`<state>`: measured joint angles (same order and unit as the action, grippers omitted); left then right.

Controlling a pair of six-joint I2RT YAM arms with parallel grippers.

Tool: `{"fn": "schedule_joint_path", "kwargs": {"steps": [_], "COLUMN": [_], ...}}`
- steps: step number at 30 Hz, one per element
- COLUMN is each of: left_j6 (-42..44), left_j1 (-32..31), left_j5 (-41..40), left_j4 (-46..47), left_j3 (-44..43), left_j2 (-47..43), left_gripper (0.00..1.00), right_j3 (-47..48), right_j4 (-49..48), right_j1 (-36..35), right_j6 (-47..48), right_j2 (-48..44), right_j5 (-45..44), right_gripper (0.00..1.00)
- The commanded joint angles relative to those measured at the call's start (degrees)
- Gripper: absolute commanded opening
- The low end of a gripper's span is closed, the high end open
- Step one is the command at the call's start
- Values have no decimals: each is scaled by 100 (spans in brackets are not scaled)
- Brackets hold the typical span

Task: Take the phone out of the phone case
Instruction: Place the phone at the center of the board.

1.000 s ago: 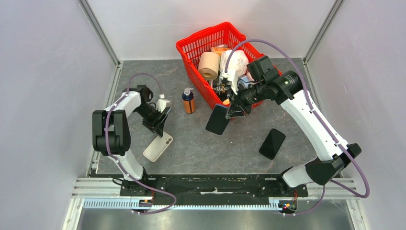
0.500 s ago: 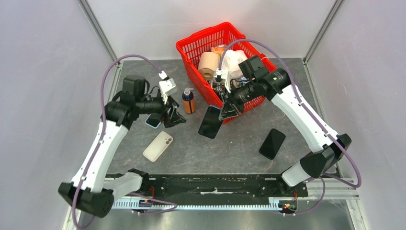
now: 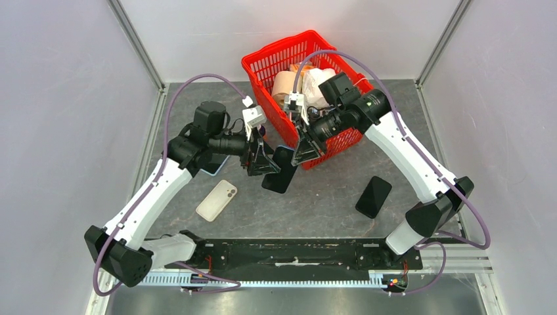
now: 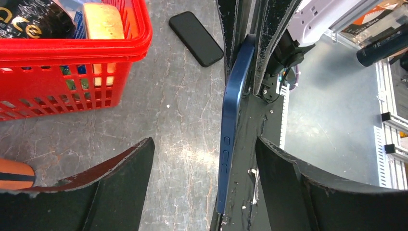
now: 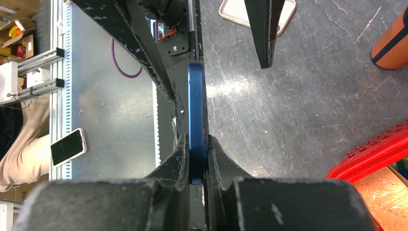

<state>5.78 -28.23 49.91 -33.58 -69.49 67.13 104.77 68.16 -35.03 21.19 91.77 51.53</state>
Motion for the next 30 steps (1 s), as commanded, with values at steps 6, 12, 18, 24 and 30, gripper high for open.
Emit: {"fn": "schedule_joint_path", "kwargs": {"steps": [6, 12, 18, 24, 30], "left_j6": [-760, -821, 479, 1776, 2093], "left_j1": [-145, -155, -124, 0, 266], "left_j5": [555, 748, 387, -293, -744], "left_j4": [778, 768, -739, -2301, -2676], "left_j3": [263, 375, 107, 137, 653], "left_j2": [-25, 2, -3, 134, 247], "left_gripper": [48, 2, 2, 2, 2], "right_j3": [294, 148, -133, -247, -235], "right_j4": [-60, -120, -216, -244, -256], "right_j1": [-21, -22, -19, 3, 16], "right_j6": [-4, -1, 11, 72, 65], "right_j2": [17, -82, -367, -553, -559], "right_j5": [398, 170, -365, -657, -736], "right_gripper": [0, 17, 64, 79, 83]}}
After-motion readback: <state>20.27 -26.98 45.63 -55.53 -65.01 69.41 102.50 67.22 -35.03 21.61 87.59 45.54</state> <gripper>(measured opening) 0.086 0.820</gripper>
